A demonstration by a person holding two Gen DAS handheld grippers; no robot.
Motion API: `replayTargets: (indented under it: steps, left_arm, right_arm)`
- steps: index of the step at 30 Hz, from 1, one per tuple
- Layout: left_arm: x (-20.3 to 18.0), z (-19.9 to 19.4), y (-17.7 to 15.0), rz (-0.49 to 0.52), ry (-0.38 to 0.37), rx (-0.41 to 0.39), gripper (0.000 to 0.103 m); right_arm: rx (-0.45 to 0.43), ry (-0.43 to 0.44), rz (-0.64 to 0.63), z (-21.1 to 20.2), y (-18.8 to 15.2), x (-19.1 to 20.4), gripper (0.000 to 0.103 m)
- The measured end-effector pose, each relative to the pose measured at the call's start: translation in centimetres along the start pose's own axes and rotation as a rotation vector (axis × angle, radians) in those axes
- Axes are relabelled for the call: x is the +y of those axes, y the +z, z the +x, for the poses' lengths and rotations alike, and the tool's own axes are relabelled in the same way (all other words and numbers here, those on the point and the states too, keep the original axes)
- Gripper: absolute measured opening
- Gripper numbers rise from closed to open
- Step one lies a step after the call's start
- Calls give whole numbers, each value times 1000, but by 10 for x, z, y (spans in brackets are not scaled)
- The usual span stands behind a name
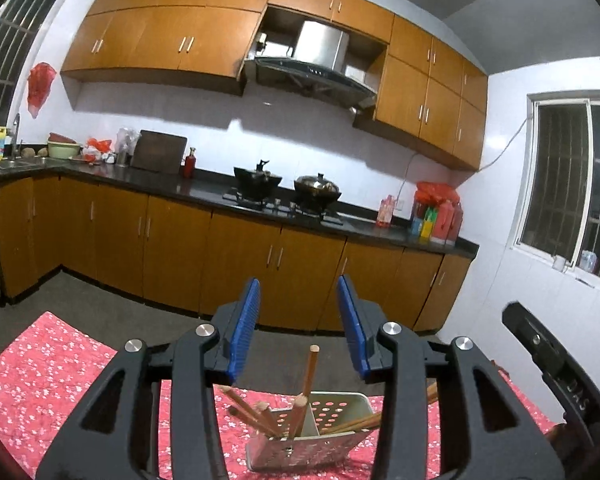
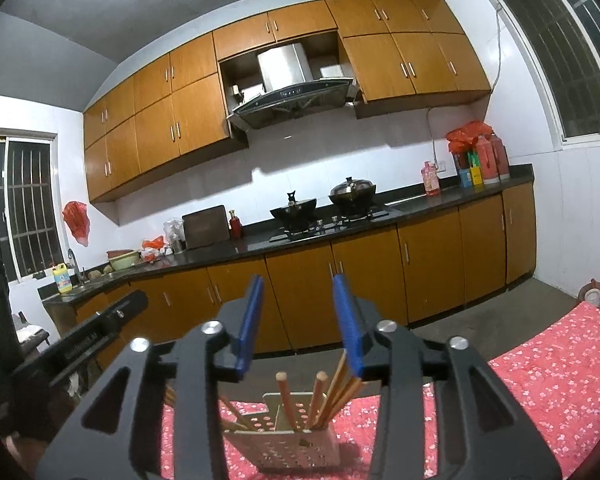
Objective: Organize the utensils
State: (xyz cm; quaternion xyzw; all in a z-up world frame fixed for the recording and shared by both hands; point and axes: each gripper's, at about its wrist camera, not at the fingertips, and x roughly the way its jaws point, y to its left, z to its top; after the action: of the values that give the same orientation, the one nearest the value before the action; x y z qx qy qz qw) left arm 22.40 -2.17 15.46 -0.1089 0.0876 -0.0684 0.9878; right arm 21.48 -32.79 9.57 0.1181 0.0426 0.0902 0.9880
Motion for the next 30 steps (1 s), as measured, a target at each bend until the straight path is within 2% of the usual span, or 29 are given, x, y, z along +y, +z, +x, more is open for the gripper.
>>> replayTargets:
  steps: [3,5,7,10,11,16,19,22,30]
  left_arm:
    - [9,-29,5,2,-1,-21,47]
    - [15,-45,4,9,9,-30,58]
    - [25,-71,-2,28,22,-42,67]
    - [35,-104,-12,62,57,-61,84]
    - [40,-119,-19,72,68,-67,90]
    - [48,-163,-48,105,91,-50,101]
    - [48,-180,-70,140,112,-10,101]
    - [45,-193,-88,169,135,7,101]
    - [46,-223,-132,165,169,39,101]
  right_arm:
    - [-1,-1,-16,-25,-2,-1,61]
    - [5,-5,-39,-43,-9,-1,78]
    - [18,-10,-72,-61,-17,1,88]
    - [33,-26,-122,-90,-33,5,98]
    - [37,-28,-130,-99,-38,6,99]
    - [95,-21,-137,-132,-63,14,99]
    - [174,-14,-140,-147,-82,20,99]
    - [208,-15,-124,-162,-101,25,99]
    - [224,-34,-128,-194,-143,29,99]
